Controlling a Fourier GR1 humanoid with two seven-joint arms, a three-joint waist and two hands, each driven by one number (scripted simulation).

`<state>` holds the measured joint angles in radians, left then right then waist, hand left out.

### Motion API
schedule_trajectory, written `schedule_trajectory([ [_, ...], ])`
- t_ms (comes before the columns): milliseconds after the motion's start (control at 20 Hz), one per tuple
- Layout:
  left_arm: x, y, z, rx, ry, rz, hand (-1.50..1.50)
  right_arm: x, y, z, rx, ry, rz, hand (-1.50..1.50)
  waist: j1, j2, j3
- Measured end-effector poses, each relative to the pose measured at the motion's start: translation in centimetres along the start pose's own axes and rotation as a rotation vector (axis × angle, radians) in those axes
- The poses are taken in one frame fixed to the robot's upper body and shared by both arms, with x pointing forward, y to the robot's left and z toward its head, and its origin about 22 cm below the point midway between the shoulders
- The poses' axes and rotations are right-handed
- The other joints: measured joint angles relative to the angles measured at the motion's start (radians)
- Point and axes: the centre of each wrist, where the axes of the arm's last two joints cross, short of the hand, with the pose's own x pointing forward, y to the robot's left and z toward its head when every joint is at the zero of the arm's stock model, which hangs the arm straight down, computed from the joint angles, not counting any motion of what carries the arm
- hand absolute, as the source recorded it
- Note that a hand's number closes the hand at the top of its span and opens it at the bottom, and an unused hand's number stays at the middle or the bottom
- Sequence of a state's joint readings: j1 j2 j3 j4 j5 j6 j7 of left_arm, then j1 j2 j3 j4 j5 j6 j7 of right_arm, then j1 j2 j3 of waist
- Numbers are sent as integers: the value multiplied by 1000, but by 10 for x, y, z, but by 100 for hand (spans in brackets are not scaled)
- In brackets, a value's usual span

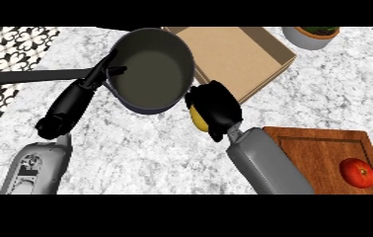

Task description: Pick the lemon from the cutting board and place it in the cardboard box

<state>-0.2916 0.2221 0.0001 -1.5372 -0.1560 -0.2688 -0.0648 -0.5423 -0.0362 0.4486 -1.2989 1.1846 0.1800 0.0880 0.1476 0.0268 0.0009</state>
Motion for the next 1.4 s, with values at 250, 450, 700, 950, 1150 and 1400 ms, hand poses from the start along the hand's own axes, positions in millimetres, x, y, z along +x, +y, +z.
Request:
schedule_trajectory([
  [250,-3,24,7,75,36,-36,0,26,-43,-31,-120,30,37,150,-5,-5,-1],
  [450,-4,28,10,102,33,-19,0,39,-74,-46,-255,125,-9,150,-18,-8,-2],
  [700,-2,18,5,100,7,10,0,47,-105,-61,-408,286,-130,150,-38,-10,-2],
  [950,-6,14,2,90,9,22,0,46,-132,-84,-503,419,-210,150,-59,-8,-3],
  [1150,-10,8,4,84,28,21,0,32,-145,-102,-545,489,-251,150,-78,-9,-2],
  [1400,-10,6,6,60,38,13,0,0,-147,-117,-488,550,-196,150,-93,-11,-2],
])
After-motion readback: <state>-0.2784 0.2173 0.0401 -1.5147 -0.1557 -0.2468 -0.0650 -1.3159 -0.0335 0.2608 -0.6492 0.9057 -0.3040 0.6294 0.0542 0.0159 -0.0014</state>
